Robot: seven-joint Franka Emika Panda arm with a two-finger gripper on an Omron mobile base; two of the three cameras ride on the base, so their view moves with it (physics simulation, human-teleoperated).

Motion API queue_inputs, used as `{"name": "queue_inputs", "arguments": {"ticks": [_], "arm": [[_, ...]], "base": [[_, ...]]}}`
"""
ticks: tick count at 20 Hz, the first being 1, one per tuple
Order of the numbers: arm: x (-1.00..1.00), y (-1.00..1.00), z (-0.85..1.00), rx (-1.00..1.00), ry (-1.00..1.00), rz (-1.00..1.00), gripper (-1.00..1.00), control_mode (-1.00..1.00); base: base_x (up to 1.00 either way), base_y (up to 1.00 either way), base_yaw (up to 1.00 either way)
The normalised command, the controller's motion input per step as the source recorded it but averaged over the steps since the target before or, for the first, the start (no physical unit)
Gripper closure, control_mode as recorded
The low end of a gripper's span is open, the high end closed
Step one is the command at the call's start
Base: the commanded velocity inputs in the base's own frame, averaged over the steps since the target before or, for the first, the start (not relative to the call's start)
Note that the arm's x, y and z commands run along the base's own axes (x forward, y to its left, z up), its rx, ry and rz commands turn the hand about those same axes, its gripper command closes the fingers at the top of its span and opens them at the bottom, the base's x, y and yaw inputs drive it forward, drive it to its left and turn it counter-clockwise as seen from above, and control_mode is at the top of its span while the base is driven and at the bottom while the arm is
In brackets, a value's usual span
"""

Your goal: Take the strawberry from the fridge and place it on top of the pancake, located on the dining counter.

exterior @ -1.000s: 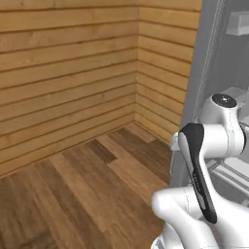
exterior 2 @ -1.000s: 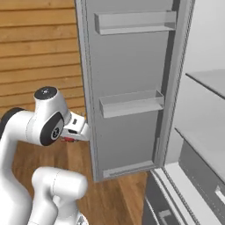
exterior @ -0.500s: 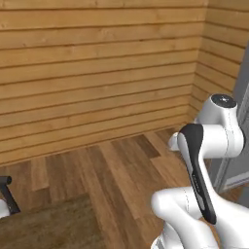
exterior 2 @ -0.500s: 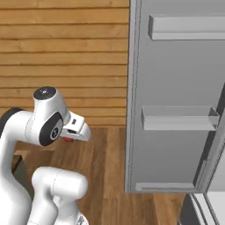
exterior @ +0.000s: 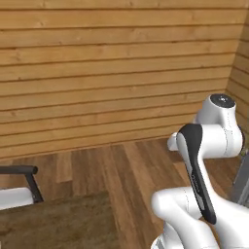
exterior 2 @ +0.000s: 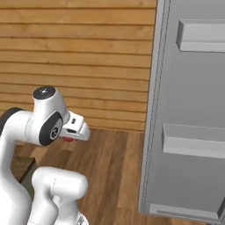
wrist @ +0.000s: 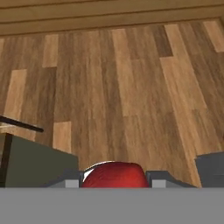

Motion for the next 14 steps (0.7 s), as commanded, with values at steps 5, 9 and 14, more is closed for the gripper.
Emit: {"name": "queue_inputs", "arguments": {"ticks": [5, 9, 14], "arm": [[0.00, 0.00, 0.00, 0.00, 0.00, 0.00, 1.00, 1.00], [0.00, 0.00, 0.00, 0.00, 0.00, 0.00, 1.00, 1.00], [0.00, 0.00, 0.00, 0.00, 0.00, 0.00, 1.00, 1.00]], "base": [[1.00, 0.02, 0.04], [1.00, 0.07, 0.00], [1.00, 0.47, 0.00]]}}
